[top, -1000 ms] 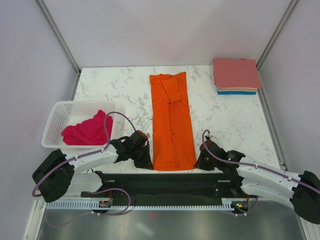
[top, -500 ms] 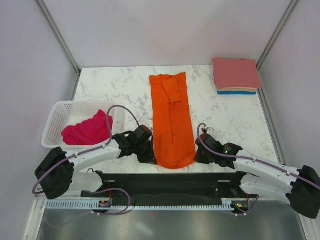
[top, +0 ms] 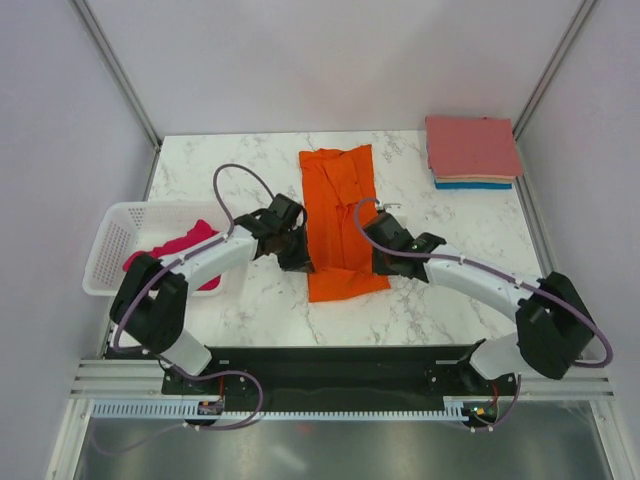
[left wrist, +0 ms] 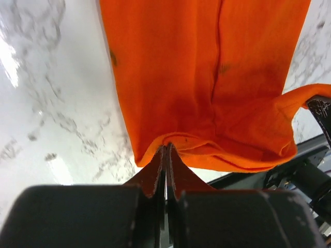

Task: Fold and stack the t-shirts
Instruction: Fold the tshirt

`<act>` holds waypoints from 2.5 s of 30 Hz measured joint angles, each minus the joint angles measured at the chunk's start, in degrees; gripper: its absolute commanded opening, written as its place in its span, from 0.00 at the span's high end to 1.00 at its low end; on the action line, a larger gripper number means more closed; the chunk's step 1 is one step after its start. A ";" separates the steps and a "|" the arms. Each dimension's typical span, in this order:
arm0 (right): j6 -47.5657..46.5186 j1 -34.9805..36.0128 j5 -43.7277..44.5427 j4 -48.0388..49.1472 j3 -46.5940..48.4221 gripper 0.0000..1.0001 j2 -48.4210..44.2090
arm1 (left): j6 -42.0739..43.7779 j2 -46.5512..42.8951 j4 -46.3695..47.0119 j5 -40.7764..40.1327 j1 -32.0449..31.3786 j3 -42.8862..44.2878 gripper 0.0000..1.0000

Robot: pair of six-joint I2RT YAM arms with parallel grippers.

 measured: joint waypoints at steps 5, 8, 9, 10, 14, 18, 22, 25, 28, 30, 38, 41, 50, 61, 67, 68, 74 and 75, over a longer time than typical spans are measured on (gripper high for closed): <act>-6.23 -5.20 -0.17 2.27 8.09 1.00 9.66 | 4.46 8.96 -0.61 0.00 4.37 9.97 0.98; -9.20 -7.72 -0.52 3.13 13.20 1.00 15.50 | 6.29 14.34 -0.57 0.02 6.40 16.00 0.98; -10.19 -8.52 -0.79 3.19 14.95 1.00 17.22 | 6.82 15.96 -0.55 0.02 6.99 17.88 0.98; -10.82 -9.09 -1.07 3.39 16.22 1.00 18.49 | 7.23 17.29 -0.61 -0.04 7.48 19.41 0.98; -13.20 -11.56 -2.49 3.54 21.20 1.00 22.45 | 8.59 21.49 -1.46 -0.17 9.22 25.55 0.98; -14.91 -13.79 -4.37 3.28 26.49 1.00 25.57 | 9.64 24.57 -2.19 -0.17 10.43 30.64 0.98; -15.85 -15.74 -6.73 3.15 31.23 1.00 28.59 | 10.19 27.39 -3.06 -0.22 11.54 34.80 0.98; -16.48 -16.87 -8.11 3.04 34.38 1.00 30.99 | 10.49 29.70 -4.02 -0.24 12.59 38.18 0.98; -16.72 -17.92 -9.66 2.84 36.85 1.00 33.16 | 10.56 32.11 -4.33 -0.37 13.79 41.29 0.98; -16.81 -18.60 -10.80 2.69 38.64 1.00 34.69 | 10.60 33.40 -4.52 -0.42 14.43 42.99 0.98; -17.00 -20.17 -12.52 2.43 43.89 0.94 41.07 | 11.28 39.89 -5.81 -0.42 16.00 49.77 0.88; -16.81 -20.70 -12.63 1.55 46.77 0.74 43.54 | 12.07 42.01 -7.15 -0.44 16.33 52.28 0.80; -16.68 -22.14 -12.83 1.01 47.76 0.80 41.51 | 16.26 40.46 -8.68 -3.34 16.24 54.64 0.78; -16.46 -20.87 -16.00 3.28 40.02 0.83 38.05 | 17.81 37.99 -8.50 -1.16 12.50 50.73 0.79; -16.46 -21.00 -15.80 4.31 43.78 0.82 43.74 | 18.53 42.86 -8.33 -2.08 12.52 53.94 0.80; -16.39 -21.09 -15.45 4.31 44.72 0.83 45.09 | 18.73 44.06 -8.22 -2.80 12.66 54.73 0.80; -14.95 -22.45 -13.94 4.72 46.93 0.82 48.04 | 19.32 48.46 -8.39 -5.68 13.38 58.16 0.80; -14.86 -22.77 -13.66 4.85 46.95 0.82 48.04 | 19.34 48.46 -8.35 -6.25 13.42 58.53 0.80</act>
